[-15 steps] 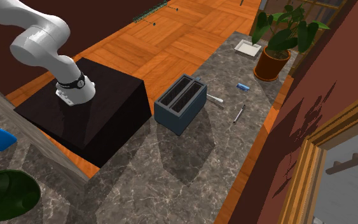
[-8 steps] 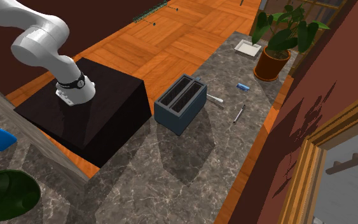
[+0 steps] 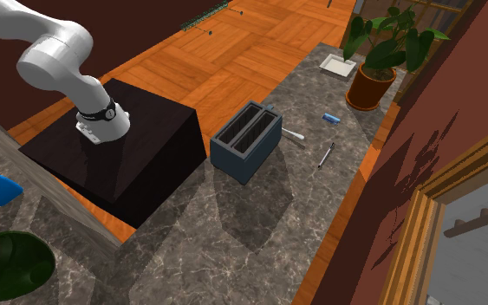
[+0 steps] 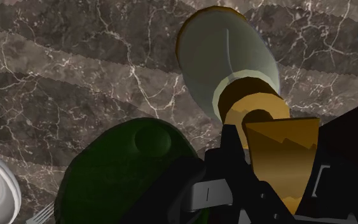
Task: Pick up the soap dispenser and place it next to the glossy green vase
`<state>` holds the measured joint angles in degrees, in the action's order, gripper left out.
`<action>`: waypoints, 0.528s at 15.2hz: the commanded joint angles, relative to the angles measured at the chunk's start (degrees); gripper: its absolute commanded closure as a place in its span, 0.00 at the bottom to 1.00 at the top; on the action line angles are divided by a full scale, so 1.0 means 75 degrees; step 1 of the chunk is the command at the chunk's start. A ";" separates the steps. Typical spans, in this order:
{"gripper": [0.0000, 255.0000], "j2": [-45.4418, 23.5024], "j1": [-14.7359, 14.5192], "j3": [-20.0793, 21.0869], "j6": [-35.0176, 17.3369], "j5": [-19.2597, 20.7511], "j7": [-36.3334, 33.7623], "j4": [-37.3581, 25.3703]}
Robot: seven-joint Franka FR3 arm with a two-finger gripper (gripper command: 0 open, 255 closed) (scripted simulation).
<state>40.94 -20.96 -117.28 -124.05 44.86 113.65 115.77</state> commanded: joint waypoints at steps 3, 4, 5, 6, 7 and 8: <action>1.00 0.0241 -0.0214 -0.0327 -0.0226 0.0277 -0.0124 -0.0014; 1.00 0.0302 -0.0270 -0.0407 -0.0280 0.0345 -0.0160 -0.0020; 1.00 0.0367 -0.0329 -0.0491 -0.0338 0.0417 -0.0196 -0.0027; 1.00 0.0367 -0.0328 -0.0491 -0.0338 0.0417 -0.0197 -0.0026; 1.00 0.0367 -0.0329 -0.0491 -0.0337 0.0417 -0.0197 -0.0027; 1.00 0.0367 -0.0329 -0.0491 -0.0337 0.0417 -0.0197 -0.0027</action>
<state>43.63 -23.35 -120.88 -126.51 47.90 112.23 115.60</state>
